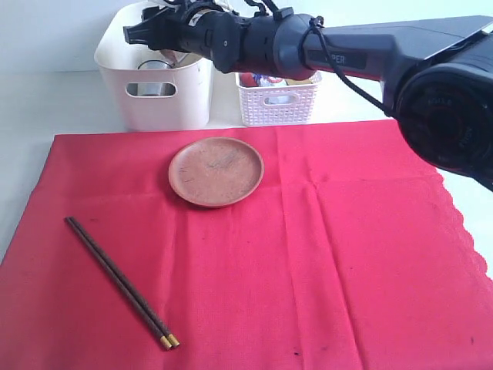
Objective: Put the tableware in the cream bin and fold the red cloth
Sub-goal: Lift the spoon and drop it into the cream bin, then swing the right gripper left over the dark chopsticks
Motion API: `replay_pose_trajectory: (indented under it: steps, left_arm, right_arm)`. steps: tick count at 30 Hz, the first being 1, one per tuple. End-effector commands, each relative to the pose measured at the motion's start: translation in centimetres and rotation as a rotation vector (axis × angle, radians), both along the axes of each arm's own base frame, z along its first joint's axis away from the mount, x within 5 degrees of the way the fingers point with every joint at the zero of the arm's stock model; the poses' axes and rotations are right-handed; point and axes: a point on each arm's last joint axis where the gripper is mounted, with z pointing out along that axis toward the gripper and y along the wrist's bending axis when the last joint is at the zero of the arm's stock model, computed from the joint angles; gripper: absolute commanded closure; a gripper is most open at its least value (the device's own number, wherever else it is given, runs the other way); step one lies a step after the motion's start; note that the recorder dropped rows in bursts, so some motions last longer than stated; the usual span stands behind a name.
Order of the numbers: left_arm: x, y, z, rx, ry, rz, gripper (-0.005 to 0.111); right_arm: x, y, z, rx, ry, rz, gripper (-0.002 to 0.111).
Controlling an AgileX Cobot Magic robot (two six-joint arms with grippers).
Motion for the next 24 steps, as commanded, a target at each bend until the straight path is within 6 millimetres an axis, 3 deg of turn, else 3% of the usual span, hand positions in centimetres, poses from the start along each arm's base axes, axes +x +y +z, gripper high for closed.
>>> replay_pose_trajectory:
  steps: [1,5,9,18,24]
  left_arm:
    - [0.0,0.0,0.0,-0.005,-0.002,0.004,0.105]
    - [0.0,0.0,0.0,-0.005,-0.002,0.004,0.105]
    - [0.0,0.0,0.0,-0.005,-0.002,0.004,0.105]
    - [0.0,0.0,0.0,-0.005,-0.002,0.004,0.105]
    - [0.0,0.0,0.0,-0.005,-0.002,0.004,0.105]
  right_arm:
    - [-0.6,0.0,1.5,-0.035,0.045,0.044,0.049]
    - [-1.5,-0.3,3.9,-0.063,0.076,0.086,0.049]
    - [-2.5,-1.2,7.6,-0.094,0.08,0.128,0.049]
    - [-6.3,-5.1,15.3,-0.319,0.104,0.208,0.049]
    - [-9.1,-7.5,17.3,-0.457,0.252,0.262,0.05]
